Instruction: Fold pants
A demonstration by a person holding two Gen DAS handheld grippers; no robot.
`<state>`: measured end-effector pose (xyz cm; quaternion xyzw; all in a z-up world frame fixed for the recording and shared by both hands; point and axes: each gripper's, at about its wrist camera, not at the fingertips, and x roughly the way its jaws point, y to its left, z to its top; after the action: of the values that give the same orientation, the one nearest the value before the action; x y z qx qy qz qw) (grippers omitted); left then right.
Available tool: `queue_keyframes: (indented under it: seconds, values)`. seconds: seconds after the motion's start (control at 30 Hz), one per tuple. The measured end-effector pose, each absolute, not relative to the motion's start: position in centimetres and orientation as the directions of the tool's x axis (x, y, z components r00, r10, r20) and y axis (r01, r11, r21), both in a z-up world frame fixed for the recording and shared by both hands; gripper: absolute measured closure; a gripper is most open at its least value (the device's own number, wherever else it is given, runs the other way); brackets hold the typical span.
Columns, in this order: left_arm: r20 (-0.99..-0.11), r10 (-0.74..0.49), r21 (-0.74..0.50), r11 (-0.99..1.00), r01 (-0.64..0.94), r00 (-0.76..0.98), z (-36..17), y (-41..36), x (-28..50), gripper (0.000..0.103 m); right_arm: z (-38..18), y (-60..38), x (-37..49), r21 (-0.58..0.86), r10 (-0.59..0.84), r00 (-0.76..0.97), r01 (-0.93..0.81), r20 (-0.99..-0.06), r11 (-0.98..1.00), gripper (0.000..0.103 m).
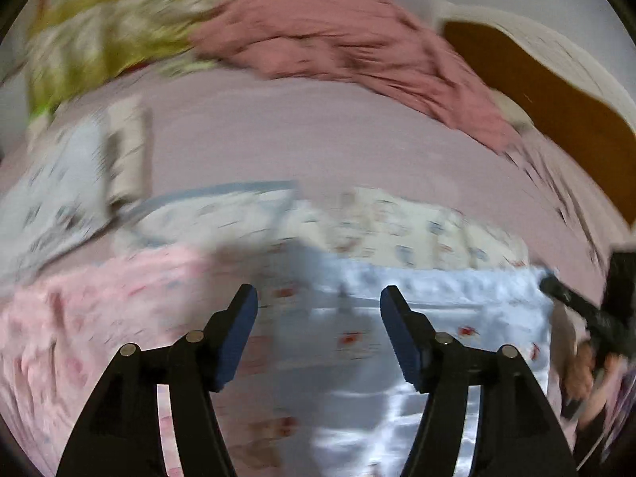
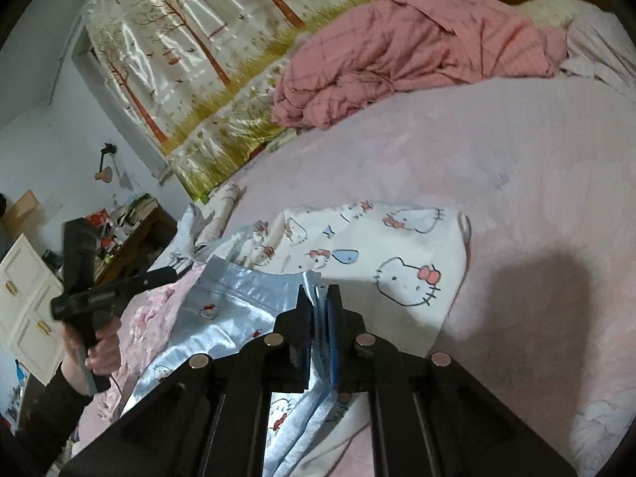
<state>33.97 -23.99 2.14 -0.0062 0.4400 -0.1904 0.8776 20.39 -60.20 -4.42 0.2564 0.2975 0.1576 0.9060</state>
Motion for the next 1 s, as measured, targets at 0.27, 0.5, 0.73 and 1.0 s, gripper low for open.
queue_keyframes:
  seconds: [0.27,0.5,0.73,1.0]
  values:
    - [-0.762,-0.471,-0.393,0.882,0.26,0.445,-1.8,-20.5,37.8,0.07,-5.3,-60.6,20.7,0.561,0.417,0.758,-0.082,-0.502,0.824,0.097]
    - [-0.706,-0.562,-0.443,0.825,0.35,0.431,-2.1,-22.6,38.3,0.101,-5.8,-60.7,21.1,0.567,0.423,0.74,-0.069,-0.522,0.821,0.097]
    - [-0.692,-0.601,-0.362,0.768,0.528,0.401,-1.1,-25.8,35.3,0.102,-6.5,-60.4,21.8,0.567,0.418,0.712,-0.035,-0.564,0.823,0.097]
    - [-0.746,-0.512,-0.225,0.795,0.563,0.426,-1.5,-28.6,33.5,0.102,-6.6,-60.6,21.9,0.57,0.416,0.711,-0.026,-0.567,0.821,0.097]
